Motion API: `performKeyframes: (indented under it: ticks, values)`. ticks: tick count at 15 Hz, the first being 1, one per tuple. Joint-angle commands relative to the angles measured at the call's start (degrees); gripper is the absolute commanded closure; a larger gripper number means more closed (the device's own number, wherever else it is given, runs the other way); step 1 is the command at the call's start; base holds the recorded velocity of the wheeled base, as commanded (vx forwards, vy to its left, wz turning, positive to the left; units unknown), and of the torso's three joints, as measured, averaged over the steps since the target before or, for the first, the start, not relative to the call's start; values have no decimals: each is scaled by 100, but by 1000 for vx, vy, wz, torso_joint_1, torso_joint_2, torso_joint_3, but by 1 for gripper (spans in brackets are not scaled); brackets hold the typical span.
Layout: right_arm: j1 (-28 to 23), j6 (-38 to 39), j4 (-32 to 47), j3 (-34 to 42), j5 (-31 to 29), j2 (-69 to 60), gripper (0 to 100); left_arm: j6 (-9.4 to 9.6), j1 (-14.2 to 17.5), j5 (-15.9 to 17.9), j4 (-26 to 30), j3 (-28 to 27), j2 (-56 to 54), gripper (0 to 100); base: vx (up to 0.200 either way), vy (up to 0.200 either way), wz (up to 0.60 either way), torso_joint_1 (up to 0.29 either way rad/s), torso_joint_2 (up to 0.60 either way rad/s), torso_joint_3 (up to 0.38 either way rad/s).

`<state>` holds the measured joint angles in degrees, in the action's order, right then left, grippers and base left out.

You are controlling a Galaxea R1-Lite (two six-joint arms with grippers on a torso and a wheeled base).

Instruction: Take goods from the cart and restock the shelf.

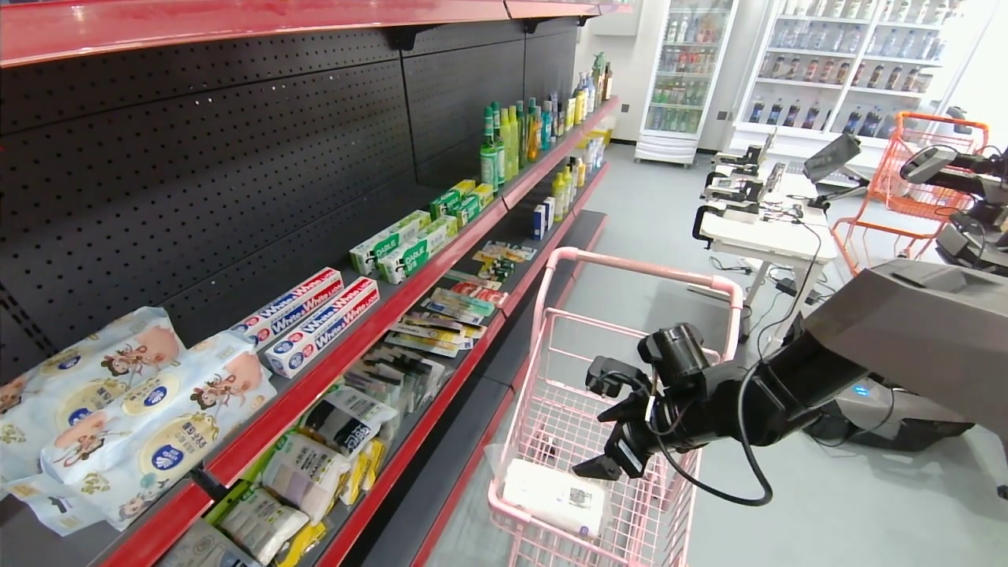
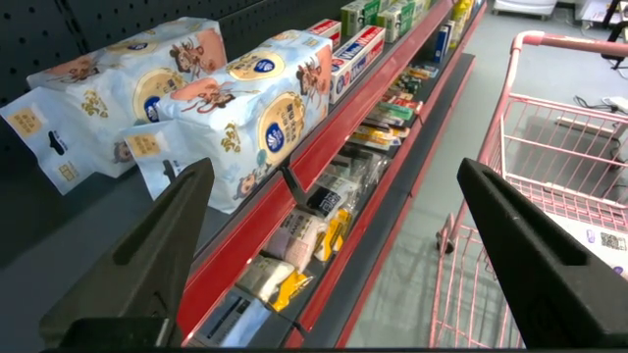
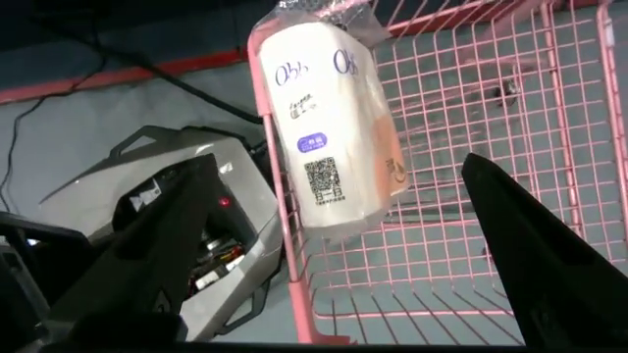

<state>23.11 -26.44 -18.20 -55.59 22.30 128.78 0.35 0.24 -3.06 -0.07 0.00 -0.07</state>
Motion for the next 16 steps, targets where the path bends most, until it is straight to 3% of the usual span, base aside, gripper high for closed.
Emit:
performKeyframes:
  ticks: [1,7,16]
  values:
    - [106,-1,-70,-13,-147,262,0,0,2,-2,-1,0,7,0,0,0,0,0,0,0]
    - [361,25,-78,-5,-375,446,0,0,2,-2,-1,0,7,0,0,0,0,0,0,0]
    - [334,25,-140,-233,-612,525,0,0,2,-2,-1,0,7,0,0,0,0,0,0,0]
